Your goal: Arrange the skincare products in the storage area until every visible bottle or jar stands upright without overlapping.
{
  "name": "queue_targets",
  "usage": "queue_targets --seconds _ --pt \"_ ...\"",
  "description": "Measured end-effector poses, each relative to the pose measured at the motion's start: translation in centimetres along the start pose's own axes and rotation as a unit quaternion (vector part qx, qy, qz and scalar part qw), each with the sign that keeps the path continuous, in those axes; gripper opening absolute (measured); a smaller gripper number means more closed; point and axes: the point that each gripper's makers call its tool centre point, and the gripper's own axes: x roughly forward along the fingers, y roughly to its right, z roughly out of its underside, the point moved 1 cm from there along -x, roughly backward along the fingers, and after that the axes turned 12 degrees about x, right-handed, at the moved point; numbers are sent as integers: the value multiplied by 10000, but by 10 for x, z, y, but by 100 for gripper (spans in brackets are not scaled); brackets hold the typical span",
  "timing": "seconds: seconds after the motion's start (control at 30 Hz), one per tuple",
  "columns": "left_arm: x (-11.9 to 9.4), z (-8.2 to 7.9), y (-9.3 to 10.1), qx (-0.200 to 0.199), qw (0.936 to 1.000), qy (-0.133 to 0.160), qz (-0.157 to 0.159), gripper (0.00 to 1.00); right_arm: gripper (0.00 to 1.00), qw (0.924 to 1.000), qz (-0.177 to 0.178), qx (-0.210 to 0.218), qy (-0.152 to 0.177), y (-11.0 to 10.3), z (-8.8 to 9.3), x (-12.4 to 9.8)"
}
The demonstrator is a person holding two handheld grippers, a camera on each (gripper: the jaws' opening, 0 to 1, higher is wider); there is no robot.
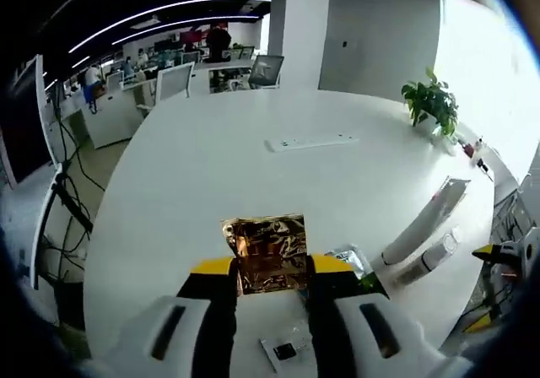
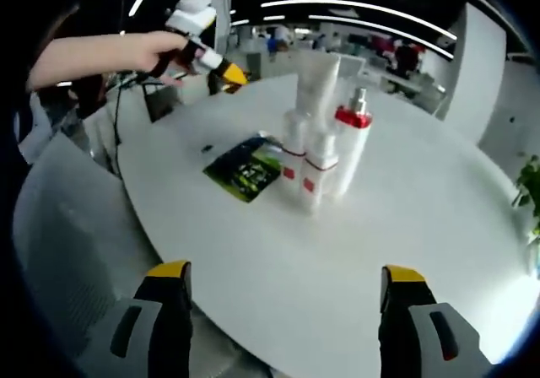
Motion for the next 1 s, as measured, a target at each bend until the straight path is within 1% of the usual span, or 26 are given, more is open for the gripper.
queue_targets --seconds 0.2,0.33,0.4,0.47,0.5,0.57,0.63,0.73,0.8,0.9,1.0 --pt "-25 1 12 -105 9997 193 42 28 94 10000 10 12 9 0 0 -1" --pt "-42 -3 18 -125 9993 361 39 28 93 10000 -39 26 43 -2 -1 -1" --pt "-50 -5 21 -141 9989 439 47 28 93 10000 -79 -25 -6 -4 -1 -1" --pt "-59 -9 27 -194 9983 533 89 28 90 9992 -403 -15 -50 -13 -3 -1" --pt "-62 -11 30 -193 9980 585 114 28 87 9989 -450 -34 -122 -13 -2 -2" --pt "-70 -16 38 -62 9975 688 138 28 84 9988 -480 2 -71 -10 -10 -8" --pt "-77 -20 45 23 9968 781 160 28 85 9978 -611 217 109 -11 -22 -12" --pt "-86 -25 55 118 9958 882 204 28 84 9940 -883 479 423 -17 -41 -20" --pt "-90 -27 62 207 9951 935 223 28 84 9917 -1012 581 543 -22 -48 -23" --pt "-95 -27 70 260 9946 972 269 28 83 9914 -1071 539 533 -29 -50 -23" --pt "-101 -27 78 241 9938 1040 322 28 82 9917 -1114 458 445 -35 -46 -21"
